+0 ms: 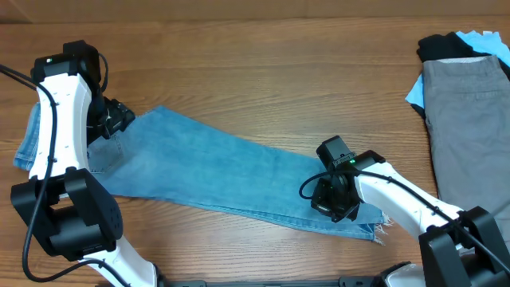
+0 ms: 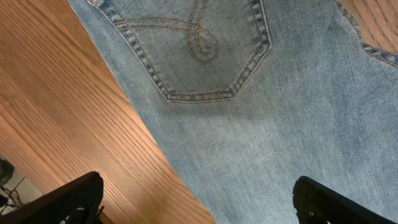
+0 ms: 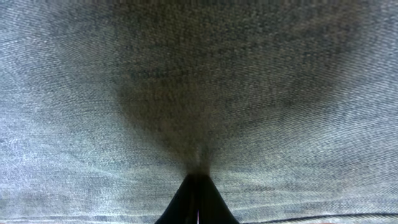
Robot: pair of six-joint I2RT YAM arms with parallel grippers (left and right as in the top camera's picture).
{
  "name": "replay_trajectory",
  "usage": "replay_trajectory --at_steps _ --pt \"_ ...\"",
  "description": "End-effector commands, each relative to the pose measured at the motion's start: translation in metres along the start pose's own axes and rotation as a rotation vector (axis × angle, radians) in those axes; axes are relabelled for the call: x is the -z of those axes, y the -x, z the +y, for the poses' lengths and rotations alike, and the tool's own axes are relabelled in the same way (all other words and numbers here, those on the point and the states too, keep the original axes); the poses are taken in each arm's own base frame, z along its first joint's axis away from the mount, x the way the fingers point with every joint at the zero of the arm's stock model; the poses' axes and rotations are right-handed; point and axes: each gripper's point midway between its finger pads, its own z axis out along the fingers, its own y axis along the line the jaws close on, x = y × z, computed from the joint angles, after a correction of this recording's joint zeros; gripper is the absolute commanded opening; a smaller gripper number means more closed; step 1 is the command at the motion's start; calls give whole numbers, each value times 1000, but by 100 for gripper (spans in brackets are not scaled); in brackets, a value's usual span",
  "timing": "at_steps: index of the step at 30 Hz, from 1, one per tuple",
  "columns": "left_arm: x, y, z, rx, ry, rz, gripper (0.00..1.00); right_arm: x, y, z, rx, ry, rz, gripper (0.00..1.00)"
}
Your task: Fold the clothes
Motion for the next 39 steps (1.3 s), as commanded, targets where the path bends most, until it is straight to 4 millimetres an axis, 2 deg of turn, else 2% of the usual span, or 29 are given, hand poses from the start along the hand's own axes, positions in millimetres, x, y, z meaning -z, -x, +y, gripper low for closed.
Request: replay_trajectory --at_steps 1,6,12,16,17,18,22,27,30,31,33,34,35,36,39 --pt "1 -4 -2 13 -16 8 100 -4 0 -3 -20 -1 -3 4" --pt "-13 -12 -3 8 -12 38 100 -10 5 -1 -17 3 -17 4" --pt "-38 -24 -1 0 12 71 100 -8 24 2 -52 53 -56 7" --pt "-45 -28 0 -3 20 81 100 3 69 7 -106 161 -174 4" --pt "-45 -28 0 -4 19 83 100 5 75 6 -118 173 -189 4" --pt "-45 -29 -1 -5 15 87 100 10 89 2 -151 199 -225 4" --pt "-45 -30 -2 -5 8 89 100 21 120 -9 -200 244 -301 4" --pt "-44 -32 -11 -46 -43 108 99 47 150 -24 -230 300 -349 4" --pt "-45 -26 -8 -96 -22 75 81 62 152 -28 -219 286 -331 4" --pt "-46 -22 -3 -92 -2 61 73 73 151 -26 -208 276 -318 4" --pt "-47 -16 1 -79 10 41 67 92 149 -22 -184 271 -316 4" --pt "-47 -12 2 -73 13 30 51 105 148 -19 -168 272 -326 4" --pt "-48 -4 6 -60 27 -2 20 125 145 -14 -134 275 -346 4" --pt "-48 1 8 -54 37 -21 4 138 140 -11 -111 277 -355 4" --pt "-49 17 12 -28 51 -80 4 155 113 -8 -73 269 -336 4"
